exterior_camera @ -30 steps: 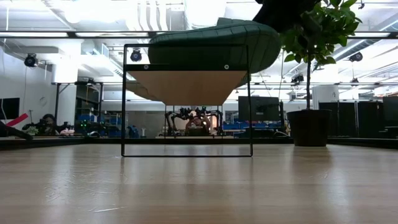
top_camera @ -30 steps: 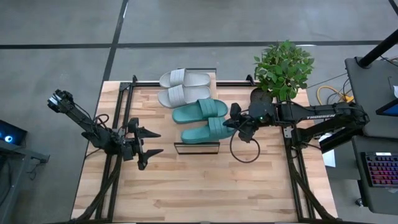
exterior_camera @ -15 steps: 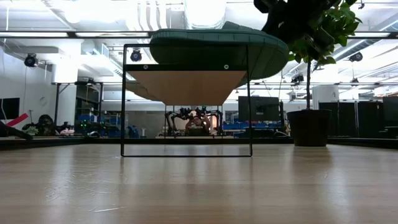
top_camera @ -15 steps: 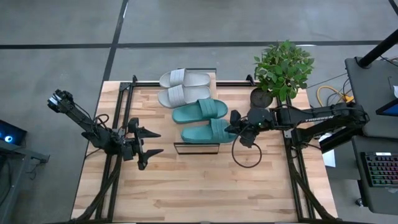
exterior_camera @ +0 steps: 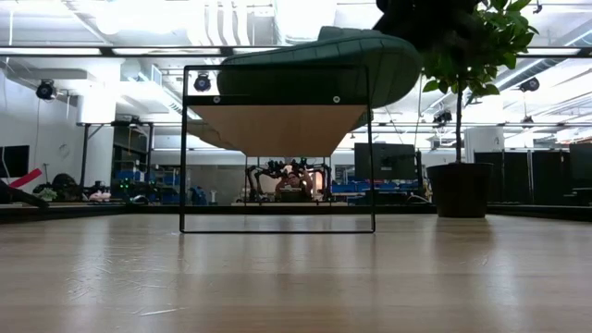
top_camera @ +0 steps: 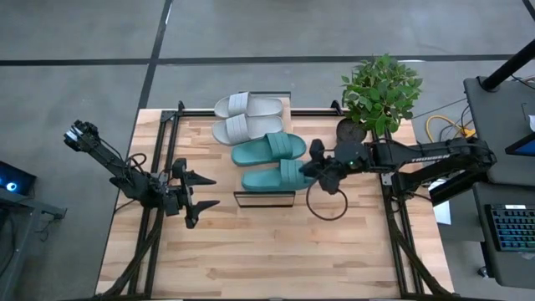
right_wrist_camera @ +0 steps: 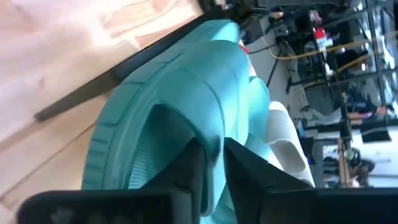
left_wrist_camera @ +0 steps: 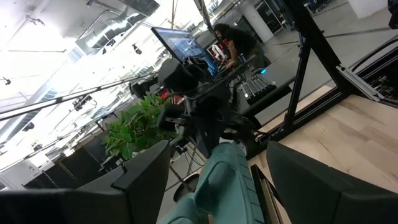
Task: Pick and place slides into the shelf
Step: Put the blue slide on the shelf
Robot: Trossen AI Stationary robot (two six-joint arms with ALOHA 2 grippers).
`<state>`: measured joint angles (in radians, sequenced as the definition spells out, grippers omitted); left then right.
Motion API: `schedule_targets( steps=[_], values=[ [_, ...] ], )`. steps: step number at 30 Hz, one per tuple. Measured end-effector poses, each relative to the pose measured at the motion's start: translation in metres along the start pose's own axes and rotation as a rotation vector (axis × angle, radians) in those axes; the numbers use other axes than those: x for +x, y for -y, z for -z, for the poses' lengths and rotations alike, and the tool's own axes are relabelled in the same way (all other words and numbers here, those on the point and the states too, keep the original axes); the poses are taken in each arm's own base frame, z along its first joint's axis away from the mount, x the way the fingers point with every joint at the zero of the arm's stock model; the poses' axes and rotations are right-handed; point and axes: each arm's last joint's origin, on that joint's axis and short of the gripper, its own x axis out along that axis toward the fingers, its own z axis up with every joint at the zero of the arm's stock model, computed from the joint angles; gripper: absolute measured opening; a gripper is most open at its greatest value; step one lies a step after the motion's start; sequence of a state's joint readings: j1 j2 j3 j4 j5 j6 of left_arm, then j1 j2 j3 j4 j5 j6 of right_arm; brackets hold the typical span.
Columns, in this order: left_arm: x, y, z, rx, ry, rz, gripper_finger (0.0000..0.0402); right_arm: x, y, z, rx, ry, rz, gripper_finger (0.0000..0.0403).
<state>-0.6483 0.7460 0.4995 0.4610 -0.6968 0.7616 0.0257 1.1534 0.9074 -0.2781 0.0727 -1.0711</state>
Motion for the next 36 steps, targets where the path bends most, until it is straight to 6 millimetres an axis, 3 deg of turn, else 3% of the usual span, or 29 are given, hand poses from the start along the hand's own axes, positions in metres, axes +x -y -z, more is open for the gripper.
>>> schedule_targets(
  steps=[9,14,23,36],
  values=[
    [0.000,0.000,0.000,0.000,0.000,0.001,0.0251,-0.004,0.008,-0.004,0.079,0.004,0.027,0.0155],
    [0.000,0.000,0.000,0.000,0.000,0.001,0.0251,-0.008,0.017,-0.007,0.116,-0.019,0.079,0.0190],
    [0.000,0.000,0.000,-0.020,0.000,0.001,0.0251,-0.020,0.033,-0.014,0.207,-0.028,0.101,0.0195],
    [0.000,0.000,0.000,-0.017,-0.004,0.005,0.0251,-0.020,0.031,-0.013,0.229,-0.050,0.066,0.0196]
  ],
)
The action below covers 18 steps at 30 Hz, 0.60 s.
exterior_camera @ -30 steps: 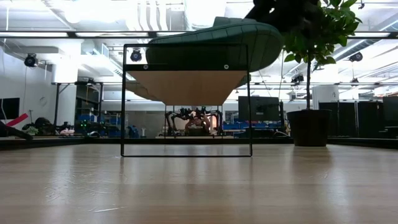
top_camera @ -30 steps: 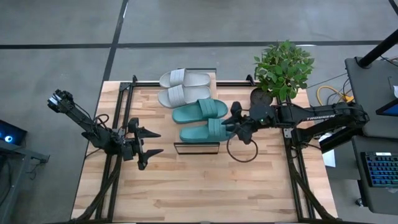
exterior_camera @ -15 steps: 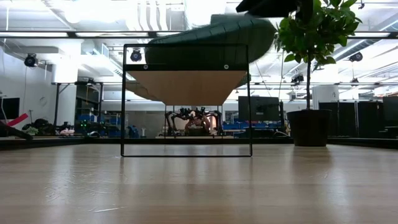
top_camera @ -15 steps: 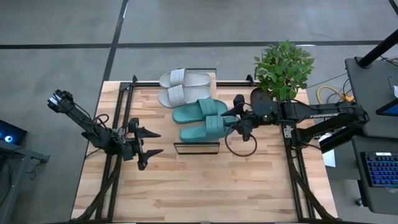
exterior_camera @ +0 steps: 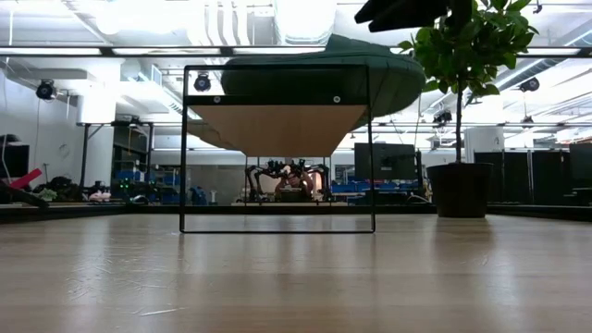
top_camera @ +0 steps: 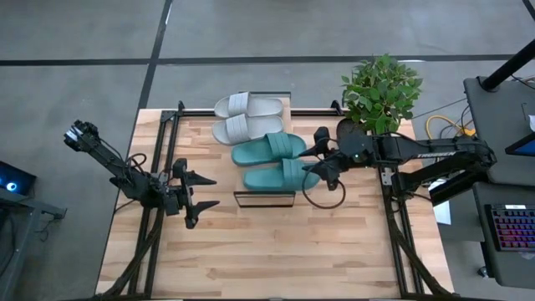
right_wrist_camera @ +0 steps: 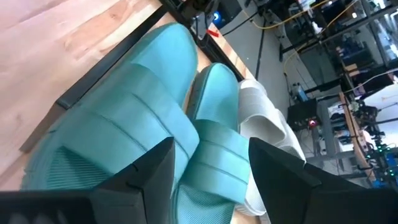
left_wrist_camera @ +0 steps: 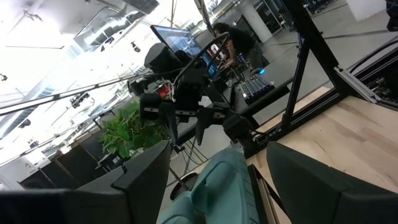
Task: Pick and place slides into the shelf
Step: Put the blue slide on the shelf
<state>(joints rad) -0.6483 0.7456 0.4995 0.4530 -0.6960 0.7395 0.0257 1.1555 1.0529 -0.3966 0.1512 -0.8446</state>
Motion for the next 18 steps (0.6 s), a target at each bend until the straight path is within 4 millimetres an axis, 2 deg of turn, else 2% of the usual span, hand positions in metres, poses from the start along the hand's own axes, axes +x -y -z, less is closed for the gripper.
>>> schedule_targets(
  steps=[3,7,11,13,18],
  values=[
    [0.000,0.000,0.000,0.000,0.000,0.000,0.0251,-0.003,0.002,-0.002,0.001,0.014,-0.001,0.0196],
    [0.000,0.000,0.000,0.000,0.000,0.000,0.0251,-0.013,0.001,-0.007,0.026,0.091,-0.121,0.0196],
    [0.000,0.001,0.000,0.002,-0.002,0.001,0.0251,-0.024,-0.006,-0.016,0.167,0.078,-0.243,0.0194],
    [0.001,0.002,0.001,0.006,-0.006,0.005,0.0251,-0.026,-0.015,-0.018,0.214,0.049,-0.299,0.0190],
    [0.004,0.006,0.002,0.019,-0.017,0.015,0.0251,-0.024,-0.049,-0.023,0.192,0.013,-0.371,0.0179]
  ],
)
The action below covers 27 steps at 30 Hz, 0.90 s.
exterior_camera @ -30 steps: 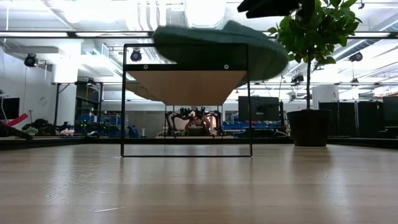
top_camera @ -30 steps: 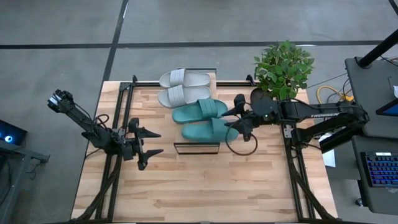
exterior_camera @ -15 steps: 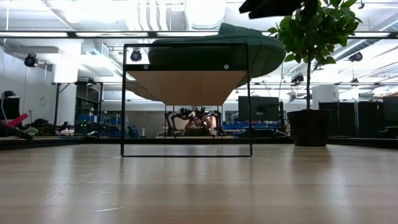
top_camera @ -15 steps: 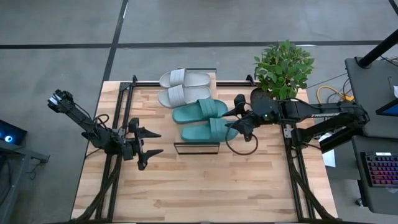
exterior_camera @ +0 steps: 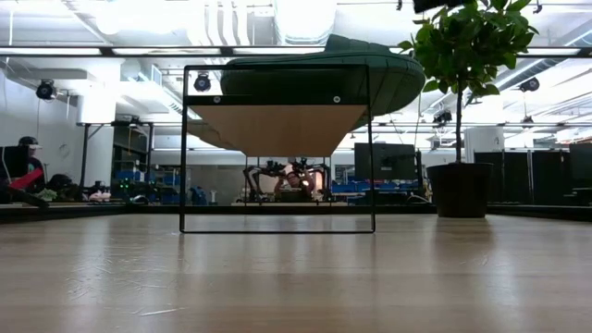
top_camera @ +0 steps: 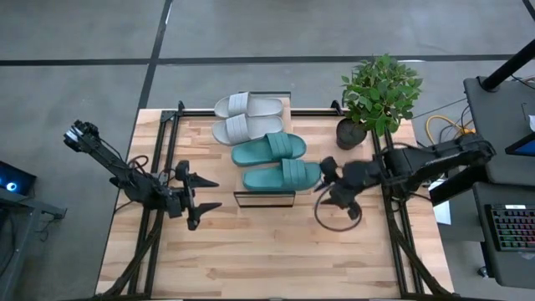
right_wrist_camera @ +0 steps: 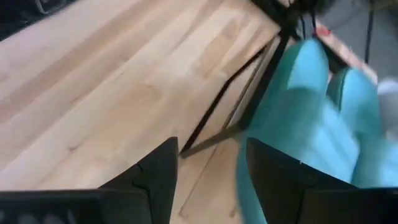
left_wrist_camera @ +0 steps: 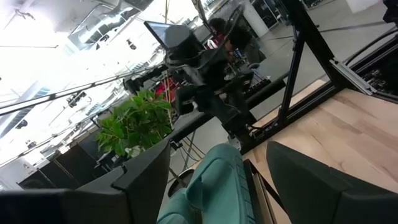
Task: Pick and place slides into the shelf
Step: Put the blue slide on the shelf
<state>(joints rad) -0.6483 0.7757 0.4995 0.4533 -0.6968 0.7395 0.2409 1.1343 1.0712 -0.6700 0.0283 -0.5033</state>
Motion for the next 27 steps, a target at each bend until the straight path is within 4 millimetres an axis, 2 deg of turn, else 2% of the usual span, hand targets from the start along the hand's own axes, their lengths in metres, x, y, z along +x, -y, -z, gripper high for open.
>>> schedule_targets(
  steps=[2,6,11,17,24,27],
  values=[
    [0.001,0.001,0.000,0.004,-0.003,0.003,0.0251,0.006,-0.011,0.003,0.042,-0.052,0.053,0.0176],
    [0.001,0.001,0.000,0.004,-0.004,0.003,0.0251,0.018,-0.026,0.013,0.090,-0.166,0.294,0.0171],
    [0.000,0.000,0.000,-0.001,0.001,-0.002,0.0251,0.030,-0.044,0.017,0.091,-0.133,0.502,0.0171],
    [0.000,0.000,0.000,0.001,0.000,0.001,0.0251,0.043,-0.066,0.020,-0.044,-0.042,0.525,0.0168],
    [0.000,0.000,0.000,0.001,-0.001,0.001,0.0251,0.046,-0.070,0.021,-0.067,0.008,0.399,0.0169],
    [0.000,0.001,0.000,0.001,-0.001,0.001,0.0251,0.049,-0.071,0.026,-0.126,-0.023,0.381,0.0169]
  ],
)
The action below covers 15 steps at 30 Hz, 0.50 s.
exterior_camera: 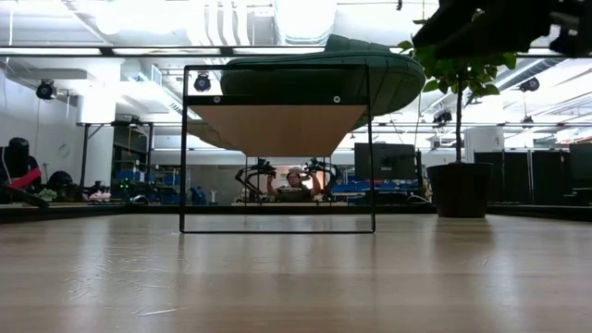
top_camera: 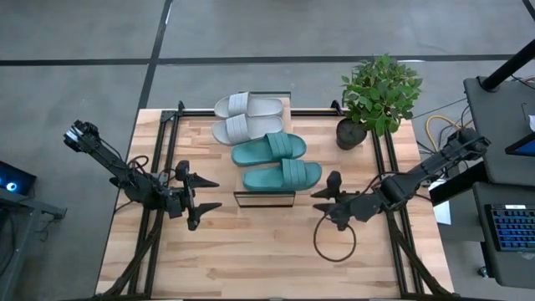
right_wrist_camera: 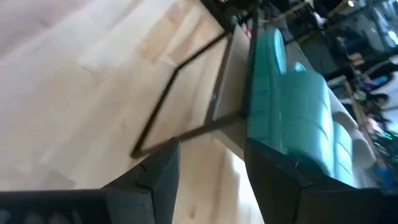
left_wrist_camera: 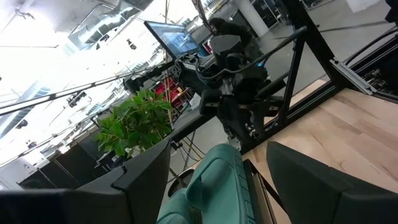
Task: Pick and place slides into the shelf
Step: Put the blue slide on the shelf
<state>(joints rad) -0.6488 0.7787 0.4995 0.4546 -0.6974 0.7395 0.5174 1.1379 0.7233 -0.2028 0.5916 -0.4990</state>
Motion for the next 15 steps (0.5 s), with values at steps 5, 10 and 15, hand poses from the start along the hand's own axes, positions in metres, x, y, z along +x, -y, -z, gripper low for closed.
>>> schedule_targets(
  steps=[5,10,15],
  values=[
    [0.000,0.000,0.000,-0.001,0.001,-0.001,0.0251,0.000,0.003,0.002,-0.009,-0.069,0.122,0.0169],
    [0.000,0.000,0.000,-0.001,0.000,-0.001,0.0251,0.002,0.006,0.006,-0.043,-0.102,0.155,0.0167],
    [0.000,0.000,0.000,-0.002,0.001,-0.001,0.0251,0.009,0.009,0.013,-0.047,-0.144,0.165,0.0167]
  ],
)
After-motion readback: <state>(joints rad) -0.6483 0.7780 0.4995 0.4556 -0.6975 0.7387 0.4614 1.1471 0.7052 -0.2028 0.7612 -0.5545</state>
